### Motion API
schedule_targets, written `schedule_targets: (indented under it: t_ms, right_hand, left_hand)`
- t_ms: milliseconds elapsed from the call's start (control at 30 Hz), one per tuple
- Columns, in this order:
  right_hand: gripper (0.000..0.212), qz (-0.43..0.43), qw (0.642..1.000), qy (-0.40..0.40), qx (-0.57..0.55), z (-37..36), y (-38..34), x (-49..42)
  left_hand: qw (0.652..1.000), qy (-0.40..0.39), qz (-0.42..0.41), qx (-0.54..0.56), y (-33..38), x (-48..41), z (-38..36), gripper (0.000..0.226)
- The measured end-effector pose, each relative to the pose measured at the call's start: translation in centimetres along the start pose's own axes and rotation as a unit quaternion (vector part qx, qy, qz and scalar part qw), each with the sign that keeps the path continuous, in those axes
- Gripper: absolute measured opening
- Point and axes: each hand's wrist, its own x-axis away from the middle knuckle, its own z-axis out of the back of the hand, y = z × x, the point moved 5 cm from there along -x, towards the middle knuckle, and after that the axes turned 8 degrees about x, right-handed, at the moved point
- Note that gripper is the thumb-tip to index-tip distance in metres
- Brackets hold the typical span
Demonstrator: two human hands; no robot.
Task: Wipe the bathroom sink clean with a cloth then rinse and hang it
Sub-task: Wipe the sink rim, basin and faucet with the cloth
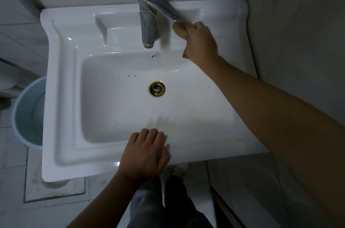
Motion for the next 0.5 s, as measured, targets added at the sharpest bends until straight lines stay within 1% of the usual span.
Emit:
schedule_targets:
  t_ms: [133, 167, 200, 233, 300, 433, 500]
  right_hand:
    - [0.071, 0.028, 1.0, -0.008, -0.001, -0.7, 2.7, 3.3]
    - [0.069, 0.033, 0.999, -0.003, -0.008, -0.7, 3.8, 4.3]
    - [0.062, 0.037, 0.999, 0.003, -0.008, -0.6, 5.0, 5.3]
    - [0.055, 0.041, 0.999, 0.006, -0.002, -0.5, 6.0, 6.2]
    - [0.048, 0.054, 0.998, 0.0, 0.013, -0.2, 7.0, 7.6]
    - [0.049, 0.086, 0.995, 0.05, -0.006, 0.9, 4.9, 6.2]
    - [0.046, 0.087, 0.995, 0.054, -0.009, 0.8, 3.1, 4.0]
  left_hand:
    - [1.0, 0.001, 0.002, -0.003, 0.0, 0.0, 0.1, 0.033]
    - [1.0, 0.001, 0.002, -0.004, 0.0, 0.0, 0.2, 0.033]
    - [1.0, 0.002, 0.001, -0.005, 0.0, 0.0, 0.2, 0.033]
    - [1.0, 0.004, 0.0, -0.006, 0.0, 0.0, 0.2, 0.033]
    - [1.0, 0.008, -0.001, -0.005, 0.1, 0.0, 0.2, 0.033]
    - [1.0, 0.012, -0.003, -0.009, 0.2, 0.0, 0.3, 0.033]
    - [1.0, 0.01, -0.005, -0.01, 0.2, 0.0, 0.3, 0.034]
